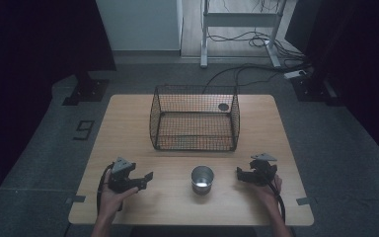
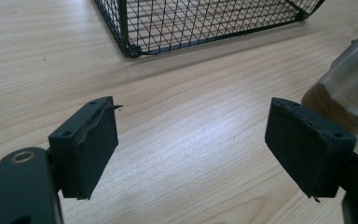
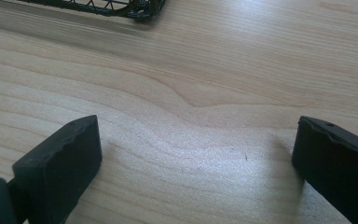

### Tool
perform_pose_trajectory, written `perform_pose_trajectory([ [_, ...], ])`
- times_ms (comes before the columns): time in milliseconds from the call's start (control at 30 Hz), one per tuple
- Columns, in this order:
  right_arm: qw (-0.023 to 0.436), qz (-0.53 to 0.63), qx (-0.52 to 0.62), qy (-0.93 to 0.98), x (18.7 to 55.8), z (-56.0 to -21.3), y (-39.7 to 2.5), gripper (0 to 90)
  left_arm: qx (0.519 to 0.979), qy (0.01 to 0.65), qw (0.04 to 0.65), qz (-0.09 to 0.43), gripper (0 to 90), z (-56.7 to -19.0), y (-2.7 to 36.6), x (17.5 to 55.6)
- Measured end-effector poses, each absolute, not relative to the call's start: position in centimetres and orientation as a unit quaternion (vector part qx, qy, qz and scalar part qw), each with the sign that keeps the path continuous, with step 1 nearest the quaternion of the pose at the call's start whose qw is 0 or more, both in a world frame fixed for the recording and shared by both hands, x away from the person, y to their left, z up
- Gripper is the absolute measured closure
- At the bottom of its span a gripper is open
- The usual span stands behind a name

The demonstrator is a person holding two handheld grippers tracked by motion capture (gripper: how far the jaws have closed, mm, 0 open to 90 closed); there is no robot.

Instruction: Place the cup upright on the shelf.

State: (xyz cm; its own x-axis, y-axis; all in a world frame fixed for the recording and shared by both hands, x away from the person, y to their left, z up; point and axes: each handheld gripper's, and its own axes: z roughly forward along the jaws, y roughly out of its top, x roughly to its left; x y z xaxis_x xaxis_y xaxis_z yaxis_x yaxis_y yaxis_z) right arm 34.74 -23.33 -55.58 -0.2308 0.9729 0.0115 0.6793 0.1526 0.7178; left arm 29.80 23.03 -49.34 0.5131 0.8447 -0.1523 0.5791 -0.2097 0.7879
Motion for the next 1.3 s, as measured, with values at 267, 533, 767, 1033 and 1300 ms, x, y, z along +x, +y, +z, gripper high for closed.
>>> perform_pose_trajectory([
  [267,0.254,0.317,0.574,0.711,34.1,-55.1,-23.9,5.1,0.761,0.467,0.421,0.158,17.3,-49.3,23.0,29.7],
  [533,0.274,0.345,0.573,0.691,33.5,-54.0,-24.3,7.8,0.762,0.465,0.423,0.158,17.3,-49.2,22.9,29.7],
  [767,0.276,0.378,0.566,0.679,32.7,-52.2,-24.2,9.4,0.764,0.461,0.423,0.158,17.3,-49.1,22.6,29.7],
  [1033,0.263,0.424,0.538,0.68,31.5,-49.6,-23.4,13.4,0.765,0.46,0.423,0.155,17.3,-49.2,22.5,29.7],
  [1300,0.26,0.447,0.504,0.692,30.4,-47.7,-21.5,13.5,0.766,0.459,0.424,0.154,17.3,-49.2,22.4,29.7],
])
